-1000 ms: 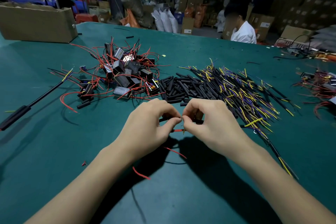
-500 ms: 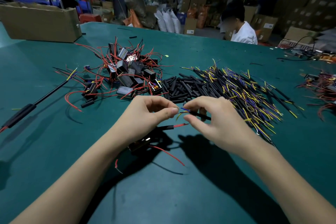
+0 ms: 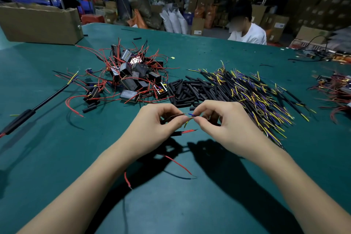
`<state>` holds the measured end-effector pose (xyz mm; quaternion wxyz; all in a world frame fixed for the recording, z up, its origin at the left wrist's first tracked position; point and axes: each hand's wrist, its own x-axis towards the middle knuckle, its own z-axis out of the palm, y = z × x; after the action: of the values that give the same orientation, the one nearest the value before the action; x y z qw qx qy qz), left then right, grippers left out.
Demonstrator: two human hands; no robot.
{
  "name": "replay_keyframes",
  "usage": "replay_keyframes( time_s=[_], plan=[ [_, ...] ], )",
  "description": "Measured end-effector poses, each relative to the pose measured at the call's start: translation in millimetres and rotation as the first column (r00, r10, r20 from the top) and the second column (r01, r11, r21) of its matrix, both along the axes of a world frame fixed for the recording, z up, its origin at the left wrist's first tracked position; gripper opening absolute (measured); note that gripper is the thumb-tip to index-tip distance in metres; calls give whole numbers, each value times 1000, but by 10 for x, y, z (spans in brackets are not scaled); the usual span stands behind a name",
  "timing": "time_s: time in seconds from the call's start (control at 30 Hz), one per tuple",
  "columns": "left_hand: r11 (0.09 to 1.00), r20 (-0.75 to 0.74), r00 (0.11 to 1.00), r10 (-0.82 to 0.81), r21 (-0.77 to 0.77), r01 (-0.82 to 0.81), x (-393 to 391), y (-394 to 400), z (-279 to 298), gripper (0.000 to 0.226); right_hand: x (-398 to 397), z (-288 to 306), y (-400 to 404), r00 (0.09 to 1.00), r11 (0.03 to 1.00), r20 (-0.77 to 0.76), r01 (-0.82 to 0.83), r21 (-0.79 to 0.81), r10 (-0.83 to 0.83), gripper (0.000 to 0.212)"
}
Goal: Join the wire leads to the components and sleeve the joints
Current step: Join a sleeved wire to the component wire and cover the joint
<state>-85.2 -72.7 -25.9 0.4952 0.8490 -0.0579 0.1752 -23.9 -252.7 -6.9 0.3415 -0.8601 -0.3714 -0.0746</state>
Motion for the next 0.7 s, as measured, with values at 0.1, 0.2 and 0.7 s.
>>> replay_keyframes(
  time_s=[0.1,0.2,0.7],
  plan=[
    [996,-67,996,-64,-61,60,2,11,9,7,-28,6,17,995,998,86,54,-27,-52,3],
    [999,-26,999,-38,-4,38,1,4,-4,13,-69,8,38,980,994,176,98,-53,-88,5],
    [997,229,971,72,2,-74,-47,-124,-56,20,-72,86,80,873,956,-464,-6,293,147,11]
  ],
)
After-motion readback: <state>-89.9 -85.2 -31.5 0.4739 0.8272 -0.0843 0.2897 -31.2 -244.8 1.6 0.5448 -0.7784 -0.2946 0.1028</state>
